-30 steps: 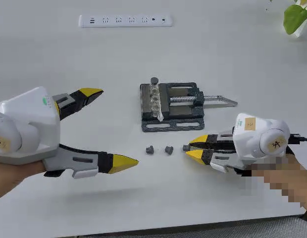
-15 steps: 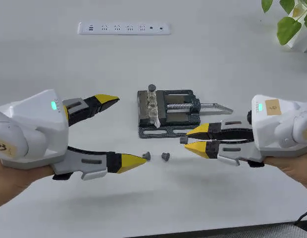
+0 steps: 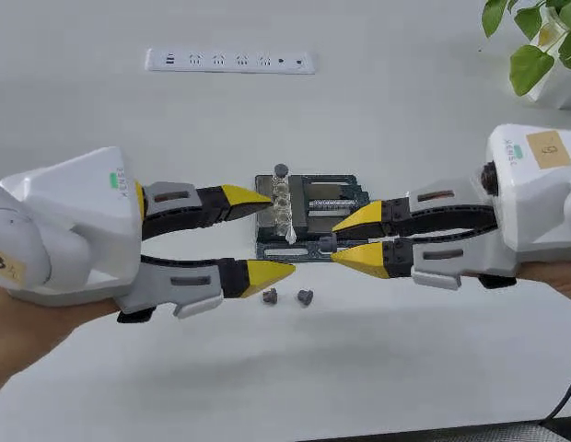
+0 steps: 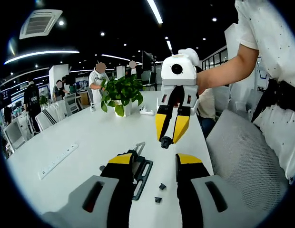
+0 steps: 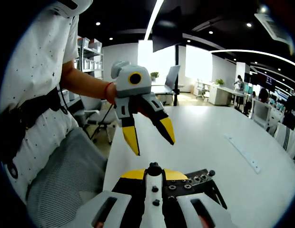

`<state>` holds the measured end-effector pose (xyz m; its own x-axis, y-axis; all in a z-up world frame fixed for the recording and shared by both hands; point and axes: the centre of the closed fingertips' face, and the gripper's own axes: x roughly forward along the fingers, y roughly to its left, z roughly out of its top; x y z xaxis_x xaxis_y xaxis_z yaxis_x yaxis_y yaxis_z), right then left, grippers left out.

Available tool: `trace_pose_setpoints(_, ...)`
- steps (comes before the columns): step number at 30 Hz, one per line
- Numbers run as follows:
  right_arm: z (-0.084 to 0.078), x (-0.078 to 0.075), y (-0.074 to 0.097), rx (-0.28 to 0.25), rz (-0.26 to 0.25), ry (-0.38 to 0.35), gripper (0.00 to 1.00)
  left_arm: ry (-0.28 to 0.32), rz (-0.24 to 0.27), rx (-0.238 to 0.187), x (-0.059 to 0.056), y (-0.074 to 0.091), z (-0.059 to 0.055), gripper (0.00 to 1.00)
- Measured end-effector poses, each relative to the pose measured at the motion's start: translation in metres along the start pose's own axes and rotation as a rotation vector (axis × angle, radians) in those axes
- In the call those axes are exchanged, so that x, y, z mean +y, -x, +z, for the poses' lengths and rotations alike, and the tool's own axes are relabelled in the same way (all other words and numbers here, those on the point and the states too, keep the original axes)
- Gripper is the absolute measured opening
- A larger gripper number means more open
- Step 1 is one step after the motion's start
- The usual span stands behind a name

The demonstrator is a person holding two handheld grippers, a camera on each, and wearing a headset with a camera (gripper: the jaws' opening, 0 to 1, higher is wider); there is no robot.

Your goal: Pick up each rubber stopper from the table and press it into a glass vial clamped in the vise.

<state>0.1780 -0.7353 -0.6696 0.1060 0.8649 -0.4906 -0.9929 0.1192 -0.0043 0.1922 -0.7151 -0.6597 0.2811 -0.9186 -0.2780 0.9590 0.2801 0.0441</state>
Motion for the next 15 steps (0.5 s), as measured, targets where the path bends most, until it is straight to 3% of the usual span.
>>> trace_pose_setpoints(10,0.022,0.008,0.002,-0.037,0.023,0.027,0.07,-0.012,-0.055,-0.020,-0.013,-0.003,0.011,0.12)
trace_pose_setpoints(15,0.024,0.007,0.003,-0.047,0.026,0.030,0.07,-0.006,-0.053,-0.044,-0.013,-0.002,0.018,0.12)
